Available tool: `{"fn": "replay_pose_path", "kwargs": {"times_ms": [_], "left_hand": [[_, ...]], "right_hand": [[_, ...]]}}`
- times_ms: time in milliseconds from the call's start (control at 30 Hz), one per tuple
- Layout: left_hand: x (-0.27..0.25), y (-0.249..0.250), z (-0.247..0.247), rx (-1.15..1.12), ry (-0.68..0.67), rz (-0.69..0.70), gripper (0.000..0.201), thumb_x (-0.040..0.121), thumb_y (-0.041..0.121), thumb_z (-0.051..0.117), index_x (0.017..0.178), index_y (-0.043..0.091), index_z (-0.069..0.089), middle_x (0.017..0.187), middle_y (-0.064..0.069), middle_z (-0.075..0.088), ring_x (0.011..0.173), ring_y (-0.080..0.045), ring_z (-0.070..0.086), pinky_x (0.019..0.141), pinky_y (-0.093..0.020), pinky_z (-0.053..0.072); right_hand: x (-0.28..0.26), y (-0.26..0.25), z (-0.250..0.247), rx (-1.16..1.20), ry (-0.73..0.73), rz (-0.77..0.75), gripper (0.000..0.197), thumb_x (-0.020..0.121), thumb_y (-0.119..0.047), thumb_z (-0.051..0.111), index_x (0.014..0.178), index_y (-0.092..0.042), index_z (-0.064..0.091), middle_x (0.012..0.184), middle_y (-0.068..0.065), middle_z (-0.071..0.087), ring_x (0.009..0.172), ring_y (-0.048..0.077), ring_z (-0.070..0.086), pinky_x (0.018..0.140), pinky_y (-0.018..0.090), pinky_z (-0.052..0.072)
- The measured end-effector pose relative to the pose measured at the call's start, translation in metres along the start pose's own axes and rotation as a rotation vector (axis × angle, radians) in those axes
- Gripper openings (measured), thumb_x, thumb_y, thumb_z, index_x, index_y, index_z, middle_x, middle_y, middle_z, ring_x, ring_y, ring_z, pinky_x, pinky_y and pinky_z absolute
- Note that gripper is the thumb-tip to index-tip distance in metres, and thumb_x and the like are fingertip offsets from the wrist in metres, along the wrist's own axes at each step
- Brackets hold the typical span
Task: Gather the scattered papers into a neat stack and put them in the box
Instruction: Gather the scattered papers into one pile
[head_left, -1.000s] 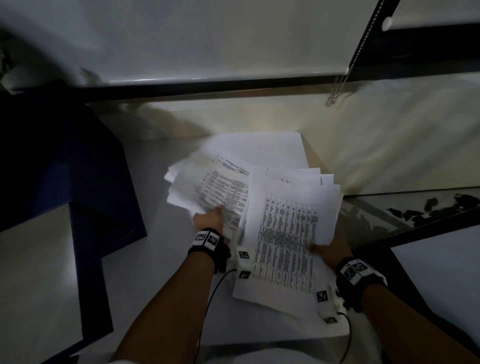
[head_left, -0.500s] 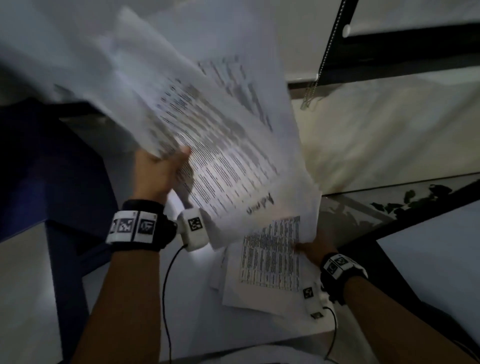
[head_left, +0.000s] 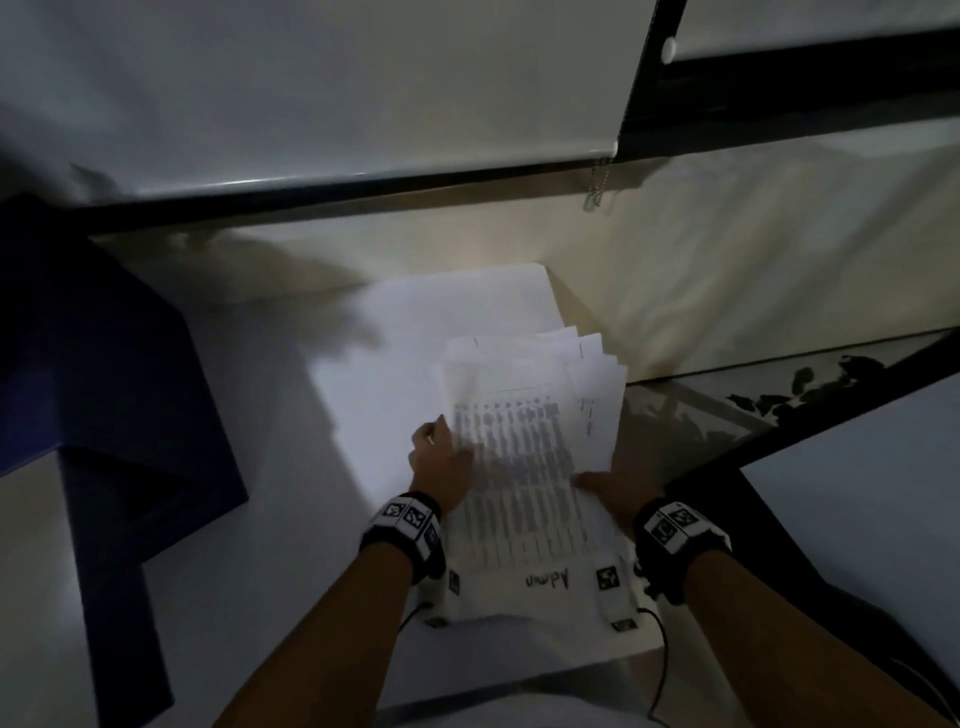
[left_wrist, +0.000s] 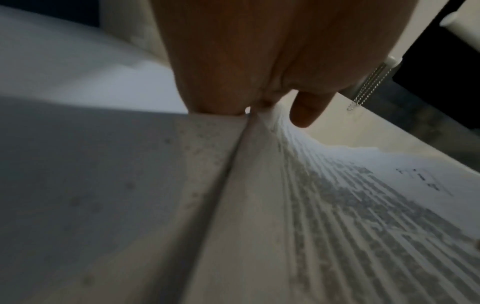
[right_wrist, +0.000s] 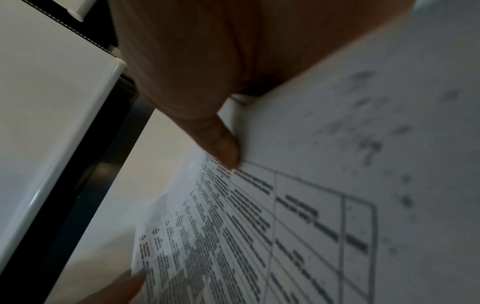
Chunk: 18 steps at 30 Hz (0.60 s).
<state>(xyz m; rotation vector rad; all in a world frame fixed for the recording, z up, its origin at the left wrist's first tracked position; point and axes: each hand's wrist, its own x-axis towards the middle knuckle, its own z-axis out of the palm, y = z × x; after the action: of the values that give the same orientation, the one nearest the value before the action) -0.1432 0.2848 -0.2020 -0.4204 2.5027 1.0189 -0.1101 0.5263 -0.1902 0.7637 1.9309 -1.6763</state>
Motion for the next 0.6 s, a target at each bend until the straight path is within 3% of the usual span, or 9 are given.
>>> {"fn": "replay_pose_path", "kwargs": {"times_ms": [67, 167, 267, 333, 367, 433, 467, 533, 600], "left_hand": [[0.001, 0.003, 0.0, 0.007, -0.082, -0.003, 0.068, 0.098, 0.027, 0.049, 0.156, 0.022, 0.013, 0.158, -0.006, 0.013, 0.14, -0.039, 0.02, 0.113, -0.043, 0.025], [0.01, -0.004, -0.024, -0.086, -0.032, -0.012, 0.09, 0.083, 0.037, 0.067, 0.153, 0.028, 0.013, 0.153, -0.014, 0.027, 0.138, -0.042, 0.032, 0.112, -0.051, 0.033], [0.009, -0.005, -0.061, -0.488, 0.042, -0.085, 0.103, 0.076, 0.038, 0.082, 0.153, 0.018, 0.016, 0.154, -0.016, 0.033, 0.14, -0.036, 0.037, 0.11, -0.049, 0.038], [0.001, 0.007, -0.088, -0.792, -0.046, -0.02, 0.076, 0.075, 0.033, 0.082, 0.136, 0.008, 0.046, 0.139, -0.014, 0.055, 0.127, -0.03, 0.054, 0.098, -0.039, 0.047], [-0.005, 0.016, -0.102, -0.854, -0.067, 0.047, 0.057, 0.073, 0.034, 0.083, 0.117, 0.005, 0.06, 0.118, -0.012, 0.069, 0.112, -0.029, 0.064, 0.089, -0.037, 0.049], [-0.017, 0.031, -0.127, -0.896, 0.014, 0.185, 0.033, 0.073, 0.033, 0.082, 0.087, 0.006, 0.07, 0.084, -0.005, 0.073, 0.083, -0.025, 0.069, 0.08, -0.039, 0.049], [-0.024, 0.039, -0.137, -0.916, 0.092, 0.228, 0.023, 0.077, 0.027, 0.08, 0.083, 0.008, 0.07, 0.078, -0.004, 0.072, 0.078, -0.024, 0.068, 0.078, -0.041, 0.051], [-0.034, 0.05, -0.152, -0.96, 0.223, 0.289, 0.011, 0.083, 0.015, 0.076, 0.092, 0.011, 0.07, 0.086, -0.001, 0.075, 0.084, -0.019, 0.072, 0.077, -0.036, 0.057], [-0.041, 0.055, -0.157, -0.995, 0.262, 0.325, 0.019, 0.085, 0.009, 0.073, 0.103, 0.011, 0.069, 0.1, -0.004, 0.075, 0.095, -0.018, 0.071, 0.082, -0.034, 0.059]], "right_hand": [[0.001, -0.005, 0.0, -0.045, -0.002, -0.015, 0.058, 0.08, -0.011, 0.072, 0.133, -0.018, 0.049, 0.121, 0.01, 0.063, 0.107, 0.034, 0.061, 0.097, 0.057, 0.048], [-0.002, -0.017, -0.004, -0.068, 0.008, -0.096, 0.052, 0.08, -0.016, 0.073, 0.127, -0.025, 0.052, 0.121, 0.009, 0.064, 0.109, 0.034, 0.061, 0.097, 0.058, 0.047], [-0.01, -0.04, -0.008, -0.042, -0.042, -0.21, 0.042, 0.081, -0.013, 0.073, 0.115, -0.031, 0.057, 0.124, 0.009, 0.064, 0.114, 0.032, 0.059, 0.1, 0.054, 0.046], [-0.015, -0.062, -0.006, 0.003, -0.072, -0.349, 0.054, 0.079, -0.007, 0.073, 0.128, -0.02, 0.053, 0.128, 0.01, 0.061, 0.117, 0.029, 0.058, 0.102, 0.052, 0.045], [-0.018, -0.075, -0.003, -0.002, -0.07, -0.425, 0.061, 0.079, -0.003, 0.073, 0.134, -0.016, 0.049, 0.129, 0.009, 0.06, 0.118, 0.027, 0.058, 0.102, 0.049, 0.046], [-0.021, -0.101, 0.004, -0.029, -0.061, -0.554, 0.06, 0.082, 0.002, 0.068, 0.136, -0.012, 0.045, 0.129, 0.006, 0.059, 0.119, 0.024, 0.056, 0.102, 0.043, 0.045], [-0.021, -0.112, 0.009, -0.028, -0.055, -0.603, 0.058, 0.083, 0.0, 0.067, 0.136, -0.011, 0.045, 0.13, 0.007, 0.059, 0.121, 0.024, 0.055, 0.103, 0.042, 0.044], [-0.022, -0.131, 0.021, -0.029, -0.023, -0.67, 0.054, 0.086, -0.012, 0.066, 0.136, -0.01, 0.045, 0.132, 0.007, 0.058, 0.124, 0.022, 0.054, 0.107, 0.042, 0.041], [-0.021, -0.139, 0.035, -0.05, 0.027, -0.689, 0.052, 0.088, -0.017, 0.063, 0.136, -0.012, 0.044, 0.132, 0.005, 0.058, 0.123, 0.019, 0.055, 0.108, 0.042, 0.041]]}}
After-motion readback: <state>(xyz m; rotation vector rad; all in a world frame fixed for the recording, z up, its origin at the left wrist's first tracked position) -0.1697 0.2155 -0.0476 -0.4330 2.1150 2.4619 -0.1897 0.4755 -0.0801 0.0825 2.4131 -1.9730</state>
